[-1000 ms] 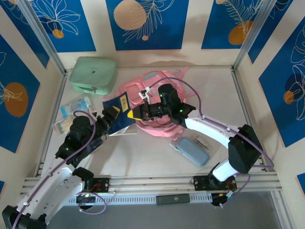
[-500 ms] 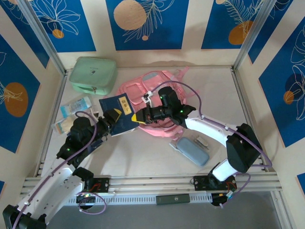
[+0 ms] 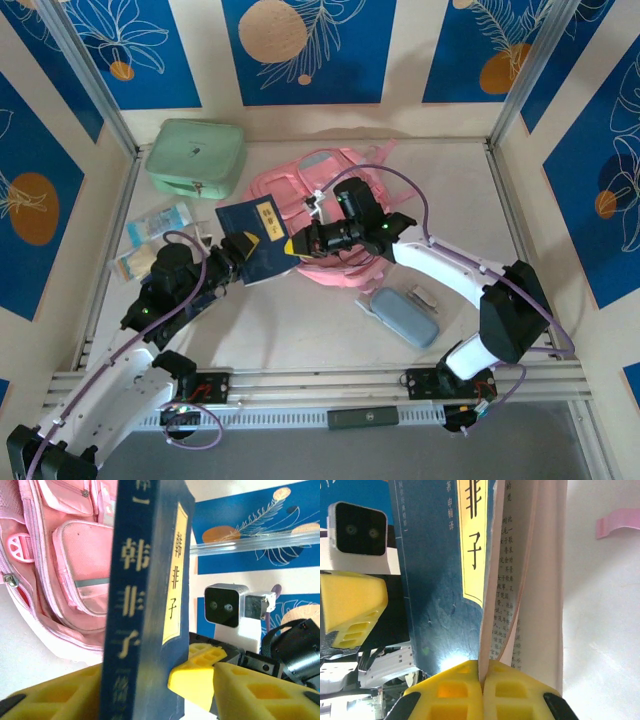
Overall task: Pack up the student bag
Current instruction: Pass the book.
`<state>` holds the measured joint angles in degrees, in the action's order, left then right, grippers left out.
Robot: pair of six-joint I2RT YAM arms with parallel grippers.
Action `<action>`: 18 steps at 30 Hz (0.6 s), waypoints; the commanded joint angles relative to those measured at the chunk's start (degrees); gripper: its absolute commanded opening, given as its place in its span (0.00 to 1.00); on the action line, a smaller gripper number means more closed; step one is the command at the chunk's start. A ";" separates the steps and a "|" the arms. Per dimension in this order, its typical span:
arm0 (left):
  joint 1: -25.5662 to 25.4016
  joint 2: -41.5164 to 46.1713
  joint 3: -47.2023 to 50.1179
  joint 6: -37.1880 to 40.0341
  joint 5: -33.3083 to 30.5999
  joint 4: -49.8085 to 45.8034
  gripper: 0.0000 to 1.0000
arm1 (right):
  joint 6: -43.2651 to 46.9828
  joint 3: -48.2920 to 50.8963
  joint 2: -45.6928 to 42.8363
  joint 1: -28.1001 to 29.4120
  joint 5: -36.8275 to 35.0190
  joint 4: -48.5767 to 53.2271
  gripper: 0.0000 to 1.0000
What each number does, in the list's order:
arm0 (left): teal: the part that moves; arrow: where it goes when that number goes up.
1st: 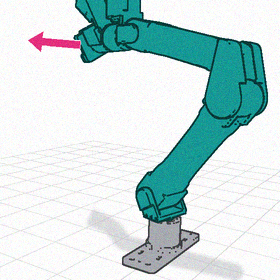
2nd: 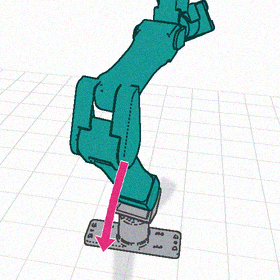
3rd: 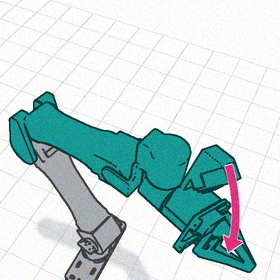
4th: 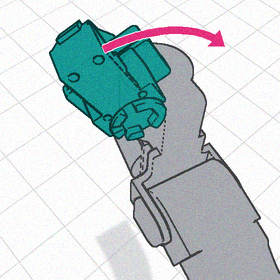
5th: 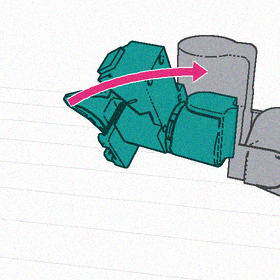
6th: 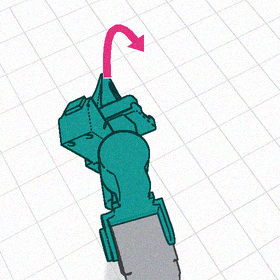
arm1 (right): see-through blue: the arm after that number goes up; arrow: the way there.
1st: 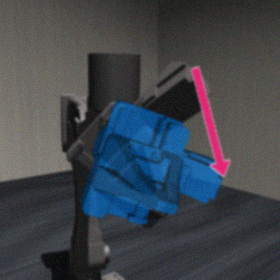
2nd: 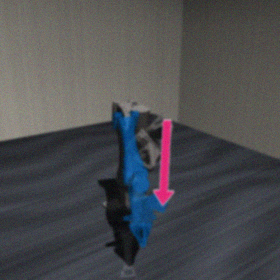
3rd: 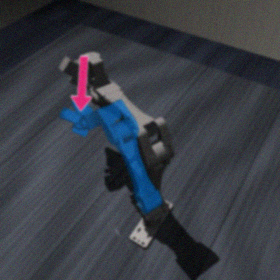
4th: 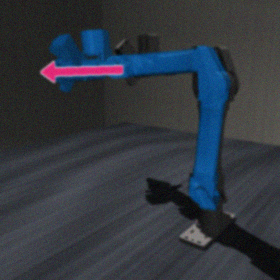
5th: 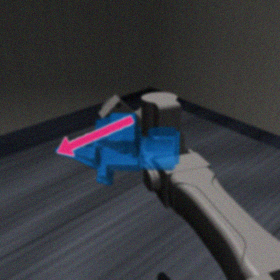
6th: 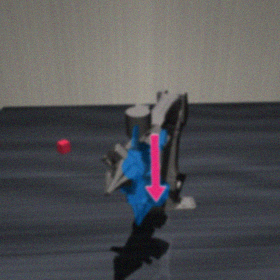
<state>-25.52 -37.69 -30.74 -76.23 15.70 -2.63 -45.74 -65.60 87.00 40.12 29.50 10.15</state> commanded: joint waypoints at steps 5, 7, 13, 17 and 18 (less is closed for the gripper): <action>-0.04 -1.21 -2.55 0.89 2.89 2.81 0.28 | 2.96 -3.04 -1.04 0.70 -0.20 3.35 0.00; -0.06 -1.85 -2.70 1.18 3.32 3.03 0.20 | 3.04 -2.78 -1.20 0.84 -0.28 3.03 0.00; -0.11 -2.59 -3.21 1.59 3.26 4.27 0.00 | 2.76 -1.78 -2.77 -0.28 -0.70 4.32 0.13; -0.14 -4.11 -4.27 1.77 4.84 7.55 0.00 | 1.04 0.44 -4.79 -2.93 1.00 4.96 0.56; -0.15 -4.55 -4.46 1.65 5.43 9.33 0.00 | -0.06 1.18 -5.46 -3.84 1.81 4.96 0.66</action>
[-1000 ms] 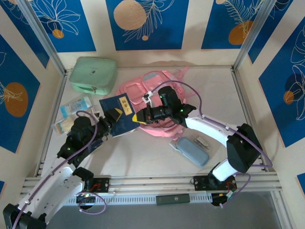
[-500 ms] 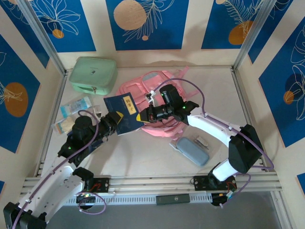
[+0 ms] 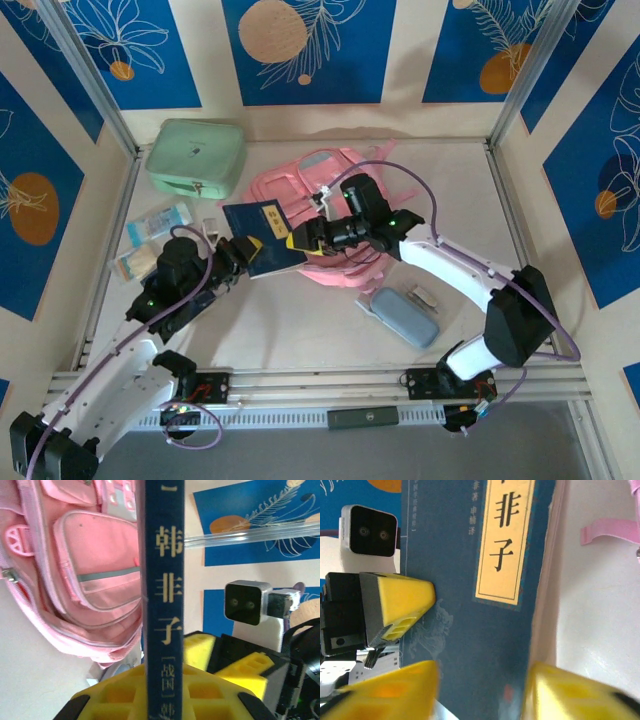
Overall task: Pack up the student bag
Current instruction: Pass the book.
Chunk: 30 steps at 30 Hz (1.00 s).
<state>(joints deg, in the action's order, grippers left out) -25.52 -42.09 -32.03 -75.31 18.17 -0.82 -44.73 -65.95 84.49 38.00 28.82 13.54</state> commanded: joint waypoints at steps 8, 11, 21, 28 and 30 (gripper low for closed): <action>-2.19 -3.97 -6.14 0.47 3.98 14.79 0.00 | -10.01 2.29 -1.02 -4.65 14.05 -5.39 0.99; -2.91 -5.66 -6.90 1.39 3.54 14.77 0.00 | -17.97 3.48 0.07 -4.31 18.14 -17.62 0.99; -3.05 -8.17 -8.00 6.54 1.56 8.71 0.00 | -19.79 6.49 -1.11 -6.10 16.84 -19.68 0.32; -3.12 -9.68 -8.59 10.93 0.64 3.16 0.10 | -17.52 6.91 -1.89 -8.76 15.86 -17.29 0.00; -3.22 -9.77 -9.19 12.83 0.83 1.47 0.33 | -14.69 5.79 -3.12 -9.71 14.94 -12.55 0.00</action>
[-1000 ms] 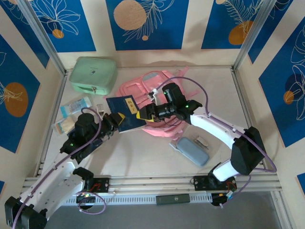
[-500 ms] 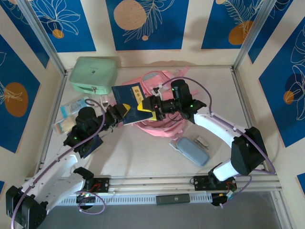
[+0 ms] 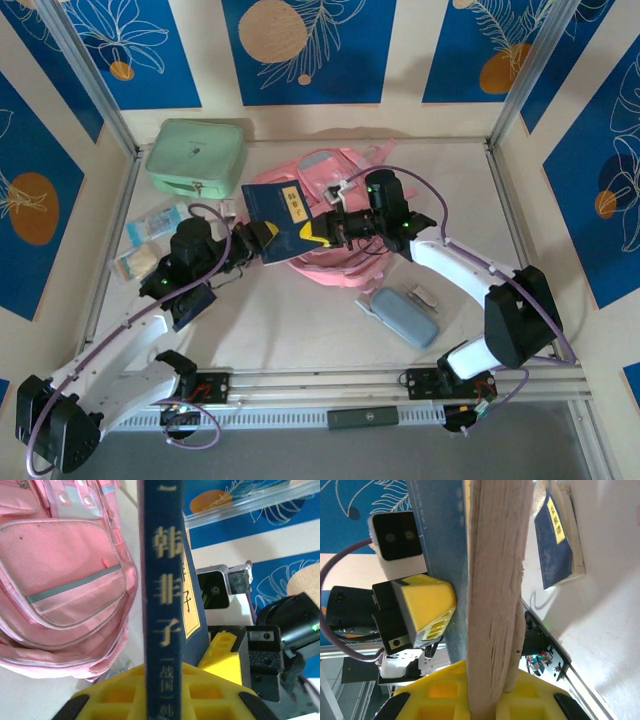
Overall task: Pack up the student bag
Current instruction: Pass the book, then open the student bag at the center of the table.
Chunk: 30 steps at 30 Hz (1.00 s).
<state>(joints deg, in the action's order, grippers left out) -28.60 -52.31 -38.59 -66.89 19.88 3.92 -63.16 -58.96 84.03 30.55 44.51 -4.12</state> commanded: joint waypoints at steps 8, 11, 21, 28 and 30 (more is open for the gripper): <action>-5.18 -5.29 -12.44 31.22 -11.50 -25.19 0.51 | 14.45 -1.69 -12.70 -12.96 -9.75 27.73 0.00; -8.06 -10.23 -14.74 38.39 -12.34 -24.36 0.54 | 13.37 1.48 -17.03 -20.17 -7.80 29.00 0.00; -16.36 -35.55 -32.07 62.09 -16.94 -26.30 0.61 | 15.37 6.03 -26.04 -36.19 -10.63 36.73 0.00; -16.89 -50.60 -43.87 70.18 -16.19 -27.90 0.64 | 16.24 7.99 -25.85 -40.09 -9.65 37.32 0.00; -16.84 -53.83 -46.10 70.66 -16.53 -27.80 0.64 | 16.66 7.98 -25.68 -40.68 -9.59 37.72 0.00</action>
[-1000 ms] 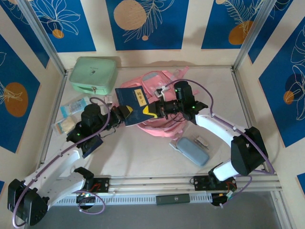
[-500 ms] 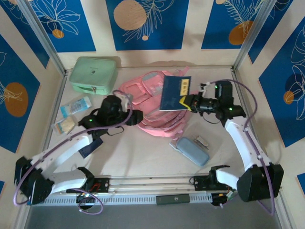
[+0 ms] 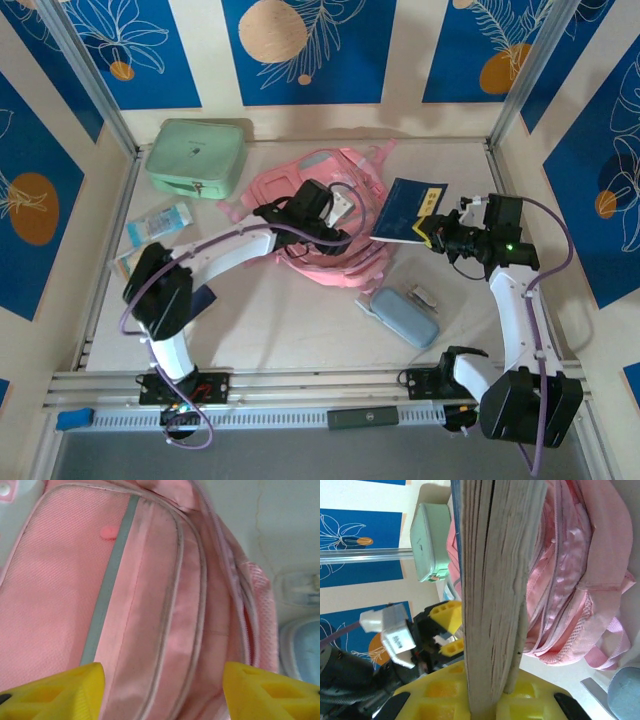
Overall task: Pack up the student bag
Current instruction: Open the student bag at the center of the table.
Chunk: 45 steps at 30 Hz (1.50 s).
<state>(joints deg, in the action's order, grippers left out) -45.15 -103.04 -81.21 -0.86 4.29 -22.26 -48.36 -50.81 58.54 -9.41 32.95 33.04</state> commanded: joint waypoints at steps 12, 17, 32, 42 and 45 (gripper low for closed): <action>-0.23 -15.96 -12.19 6.72 -5.81 -2.28 0.66 | 2.83 1.09 -0.36 -3.68 3.60 0.50 0.00; 0.21 -18.13 -14.48 5.78 -8.01 -4.12 0.54 | 2.22 1.40 -0.03 -3.81 4.23 -0.80 0.00; 0.53 -5.69 -10.72 6.11 -10.08 -5.66 0.00 | 4.86 -1.00 1.05 -1.23 3.78 1.80 0.00; 4.58 6.08 -11.87 0.97 -11.26 -7.63 0.00 | 5.73 2.89 0.91 6.10 -1.50 2.56 0.00; 6.89 8.04 -11.19 -0.98 -7.78 -6.44 0.00 | 3.21 6.74 1.34 9.37 -3.37 -1.24 0.00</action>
<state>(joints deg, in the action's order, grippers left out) -40.27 -98.78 -91.50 1.67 -5.82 -30.89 -43.81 -47.24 59.79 -2.33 31.18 34.11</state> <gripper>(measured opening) 0.073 0.106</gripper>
